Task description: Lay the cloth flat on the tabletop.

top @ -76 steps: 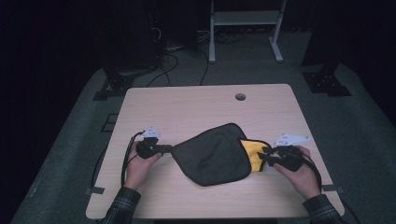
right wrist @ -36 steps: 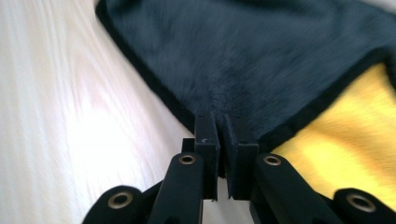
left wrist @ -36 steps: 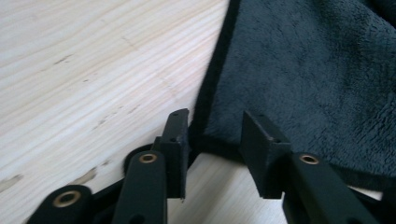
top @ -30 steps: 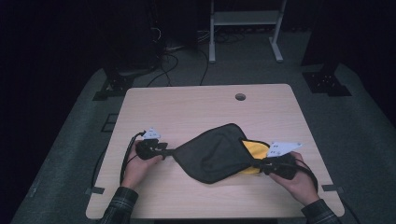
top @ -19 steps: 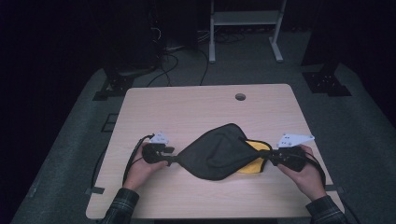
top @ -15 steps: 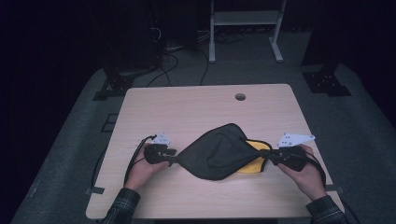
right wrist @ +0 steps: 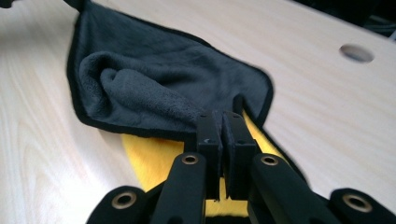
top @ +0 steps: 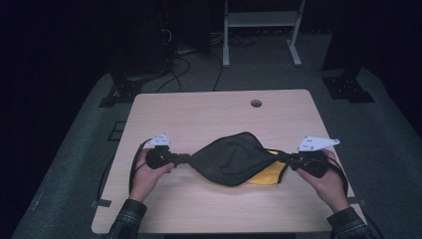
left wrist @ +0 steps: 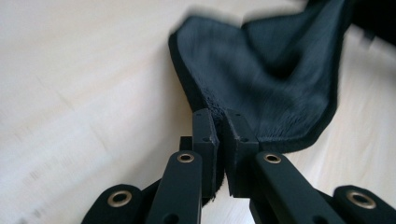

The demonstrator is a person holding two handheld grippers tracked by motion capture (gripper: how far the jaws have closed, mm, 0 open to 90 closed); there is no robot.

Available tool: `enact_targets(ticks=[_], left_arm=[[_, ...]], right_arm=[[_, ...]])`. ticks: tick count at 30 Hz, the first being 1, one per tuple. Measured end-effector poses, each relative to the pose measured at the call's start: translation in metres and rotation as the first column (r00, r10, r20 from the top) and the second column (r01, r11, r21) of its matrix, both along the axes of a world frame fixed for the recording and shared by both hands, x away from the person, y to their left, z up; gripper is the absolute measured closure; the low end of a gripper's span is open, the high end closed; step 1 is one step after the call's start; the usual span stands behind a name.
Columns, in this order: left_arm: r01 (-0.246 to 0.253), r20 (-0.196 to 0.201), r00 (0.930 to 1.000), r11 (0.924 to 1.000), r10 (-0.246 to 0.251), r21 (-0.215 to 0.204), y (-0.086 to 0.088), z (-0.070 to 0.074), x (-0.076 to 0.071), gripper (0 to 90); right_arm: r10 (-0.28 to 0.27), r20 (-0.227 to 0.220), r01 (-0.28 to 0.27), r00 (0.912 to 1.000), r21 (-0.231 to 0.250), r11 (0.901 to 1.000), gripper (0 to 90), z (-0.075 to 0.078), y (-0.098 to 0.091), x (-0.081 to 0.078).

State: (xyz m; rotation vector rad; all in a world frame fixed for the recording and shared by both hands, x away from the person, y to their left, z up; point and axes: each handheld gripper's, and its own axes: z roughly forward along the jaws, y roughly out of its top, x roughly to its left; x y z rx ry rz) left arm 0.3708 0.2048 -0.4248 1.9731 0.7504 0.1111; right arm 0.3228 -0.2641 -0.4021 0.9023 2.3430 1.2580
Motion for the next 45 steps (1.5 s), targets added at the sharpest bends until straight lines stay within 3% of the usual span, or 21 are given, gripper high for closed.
enact_targets(ticks=[4, 6, 9, 13, 17, 19, 21, 26, 29, 33, 36, 40, 43, 45], left_arm=[[-0.039, 0.063, 0.9969, 0.9939, 0.046, -0.103, 0.012, 0.022, -0.004, 83.7], [-0.056, 0.103, 0.9921, 0.9863, 0.073, -0.155, 0.018, 0.036, -0.007, 83.7], [-0.071, 0.147, 0.984, 0.9783, 0.101, -0.195, 0.023, 0.05, -0.011, 83.7], [-0.079, 0.171, 0.9788, 0.9786, 0.112, -0.19, 0.025, 0.058, -0.014, 83.7], [-0.087, 0.156, 0.9807, 0.9783, 0.118, -0.188, 0.025, 0.052, -0.013, 83.6], [-0.088, 0.156, 0.9807, 0.978, 0.118, -0.189, 0.026, 0.051, -0.012, 83.6], [-0.089, 0.158, 0.9802, 0.9779, 0.12, -0.189, 0.026, 0.052, -0.013, 83.5], [-0.086, 0.16, 0.9803, 0.9784, 0.117, -0.188, 0.025, 0.053, -0.013, 83.6], [-0.085, 0.161, 0.9802, 0.9787, 0.116, -0.187, 0.024, 0.053, -0.013, 83.6], [-0.083, 0.163, 0.9799, 0.9788, 0.115, -0.187, 0.024, 0.053, -0.013, 83.5], [-0.086, 0.165, 0.9793, 0.9793, 0.117, -0.183, 0.024, 0.053, -0.013, 83.5], [-0.086, 0.166, 0.9792, 0.9792, 0.117, -0.183, 0.024, 0.052, -0.013, 83.5], [-0.085, 0.173, 0.9778, 0.979, 0.118, -0.185, 0.025, 0.054, -0.014, 83.6], [-0.083, 0.181, 0.9764, 0.9775, 0.119, -0.194, 0.025, 0.057, -0.016, 83.5]], right_arm=[[-0.018, 0.043, 0.017, 0.9989, 0.017, 0.9997, 86.0, 0.015, -0.002, 0.006], [-0.028, 0.067, 0.026, 0.9974, 0.036, 0.999, 87.0, 0.024, -0.005, 0.008], [-0.054, 0.107, 0.045, 0.9928, 0.081, 0.9957, 89.9, 0.039, -0.011, 0.01], [-0.073, 0.138, 0.058, 0.9877, 0.111, 0.9921, 89.8, 0.055, -0.019, 0.012], [-0.038, 0.087, 0.031, 0.9955, 0.077, 0.9966, 89.8, 0.038, -0.014, 0.012], [-0.011, 0.04, 0.009, 0.9991, 0.049, 0.9988, 88.8, 0.02, -0.009, 0.012], [0.005, 0.008, -0.005, 1.0, 0.04, 0.9992, 80.7, 0.01, -0.007, 0.012], [0.054, -0.063, -0.053, 0.9966, 0.007, 0.9985, 65.4, -0.015, -0.002, 0.007], [0.082, -0.072, -0.084, 0.994, -0.022, 0.9962, 55.0, -0.026, 0.006, 0.003], [0.088, -0.112, -0.097, 0.9899, -0.086, 0.9915, 48.9, -0.045, 0.021, 0.006], [0.075, -0.144, -0.093, 0.9867, -0.123, 0.9881, 53.6, -0.055, 0.025, 0.011], [0.084, -0.157, -0.104, 0.984, -0.123, 0.9869, 77.1, -0.056, 0.027, 0.013], [0.071, -0.134, -0.087, 0.9884, -0.113, 0.9898, 80.5, -0.05, 0.026, 0.012], [0.069, -0.111, -0.078, 0.9915, -0.08, 0.9937, 81.0, -0.04, 0.022, 0.01]])
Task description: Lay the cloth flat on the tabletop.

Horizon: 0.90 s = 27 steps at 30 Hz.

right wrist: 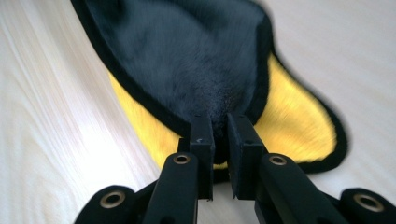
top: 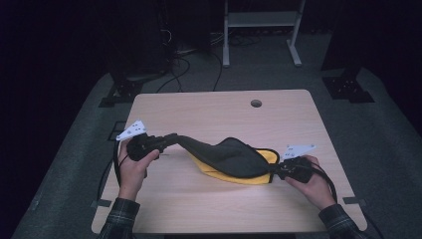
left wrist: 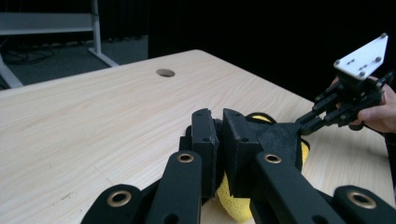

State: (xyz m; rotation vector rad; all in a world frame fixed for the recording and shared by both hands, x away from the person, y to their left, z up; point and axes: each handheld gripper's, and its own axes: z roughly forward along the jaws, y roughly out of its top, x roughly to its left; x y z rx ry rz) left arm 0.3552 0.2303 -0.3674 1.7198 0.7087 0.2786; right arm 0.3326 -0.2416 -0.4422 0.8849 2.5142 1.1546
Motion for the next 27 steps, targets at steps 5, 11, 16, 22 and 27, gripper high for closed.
enact_targets(ticks=[5, 11, 16, 22, 27], left_arm=[[-0.003, 0.048, 0.9988, 0.9995, 0.004, -0.033, 0.002, 0.017, -0.007, 83.5], [-0.032, 0.14, 0.9892, 0.9949, 0.045, -0.095, 0.009, 0.046, -0.02, 83.6], [-0.065, 0.2, 0.975, 0.9845, 0.098, -0.163, 0.016, 0.066, -0.032, 83.6], [-0.059, 0.25, 0.9625, 0.981, 0.105, -0.185, 0.023, 0.085, -0.055, 83.5], [-0.058, 0.268, 0.9579, 0.9831, 0.104, -0.174, 0.025, 0.099, -0.083, 83.5]], right_arm=[[-0.037, 0.087, 0.028, 0.9955, 0.104, 0.9942, 82.1, 0.038, -0.012, -0.006], [-0.085, 0.203, 0.044, 0.9754, 0.194, 0.9799, 82.5, 0.089, -0.026, -0.013], [-0.12, 0.293, 0.043, 0.9486, 0.256, 0.9657, 82.6, 0.128, -0.035, -0.021], [-0.117, 0.357, 0.01, 0.9269, 0.289, 0.9574, 82.6, 0.157, -0.039, -0.044], [-0.091, 0.385, -0.023, 0.9183, 0.28, 0.9599, 82.6, 0.173, -0.037, -0.071]])
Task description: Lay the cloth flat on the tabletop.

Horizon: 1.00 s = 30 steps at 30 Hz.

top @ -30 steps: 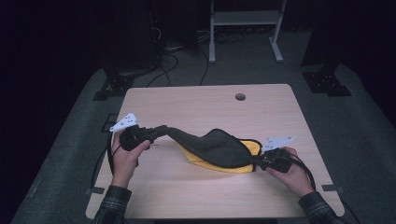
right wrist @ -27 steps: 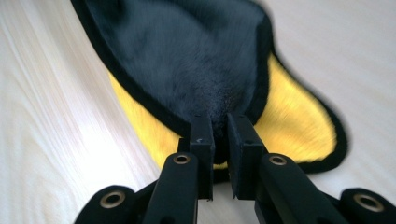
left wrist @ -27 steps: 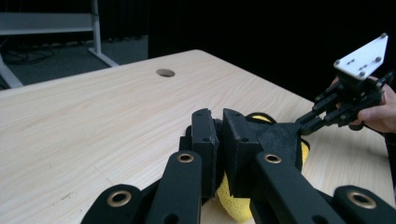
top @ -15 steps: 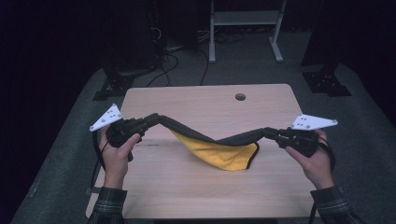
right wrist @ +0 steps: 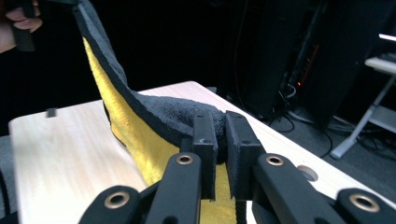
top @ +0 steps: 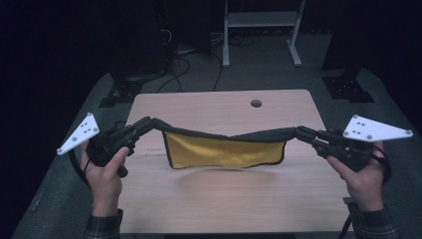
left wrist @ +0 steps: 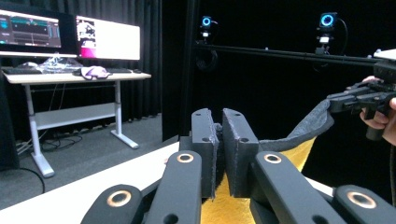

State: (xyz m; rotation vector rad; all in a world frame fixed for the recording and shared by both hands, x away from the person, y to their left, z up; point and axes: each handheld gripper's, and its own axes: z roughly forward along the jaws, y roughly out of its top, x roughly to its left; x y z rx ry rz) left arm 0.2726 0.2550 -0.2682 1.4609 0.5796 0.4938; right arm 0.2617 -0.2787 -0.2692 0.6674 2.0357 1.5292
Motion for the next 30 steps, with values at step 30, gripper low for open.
enact_targets(ticks=[30], left_arm=[[-0.175, -0.443, 0.8645, 0.9681, 0.238, 0.18, -0.031, -0.136, 0.122, 82.9]], right_arm=[[-0.187, -0.353, 0.13, 0.9167, -0.177, 0.9755, 82.1, -0.118, 0.012, 0.122]])
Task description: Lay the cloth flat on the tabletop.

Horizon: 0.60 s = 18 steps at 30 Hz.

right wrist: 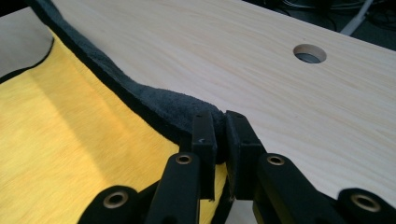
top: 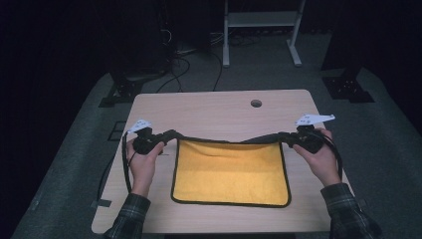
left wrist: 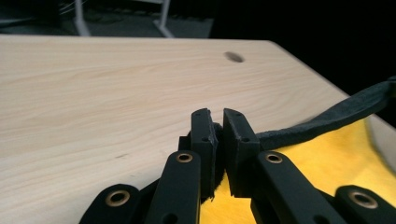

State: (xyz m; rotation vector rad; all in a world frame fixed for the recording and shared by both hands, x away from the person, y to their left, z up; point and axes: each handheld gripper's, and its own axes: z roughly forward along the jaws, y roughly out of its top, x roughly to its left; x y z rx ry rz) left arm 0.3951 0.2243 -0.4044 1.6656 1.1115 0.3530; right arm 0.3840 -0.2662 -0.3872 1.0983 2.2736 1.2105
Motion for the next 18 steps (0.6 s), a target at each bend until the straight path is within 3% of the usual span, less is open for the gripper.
enact_targets(ticks=[4, 8, 14, 18], left_arm=[[-0.043, -0.019, 0.9989, 0.9989, 0.044, 0.017, -0.003, -0.015, 0.02, 79.2], [-0.078, -0.014, 0.9968, 0.996, 0.079, 0.043, -0.001, -0.019, 0.023, 62.9], [-0.056, 0.007, 0.9984, 0.9936, 0.056, 0.098, 0.0, -0.014, 0.011, 55.8], [-0.008, -0.014, 0.9999, 0.9915, 0.01, 0.13, -0.004, -0.015, 0.002, 56.7]], right_arm=[[-0.035, -0.017, 0.035, 0.9992, -0.013, 0.9993, 79.2, -0.012, 0.004, 0.026], [-0.082, 0.005, 0.082, 0.9966, 0.004, 0.9966, 62.4, -0.017, 0.003, 0.037], [-0.072, 0.0, 0.072, 0.9974, 0.006, 0.9974, 56.9, -0.017, -0.003, 0.029], [-0.044, -0.013, 0.044, 0.999, 0.002, 0.999, 57.4, -0.022, -0.003, 0.018]])
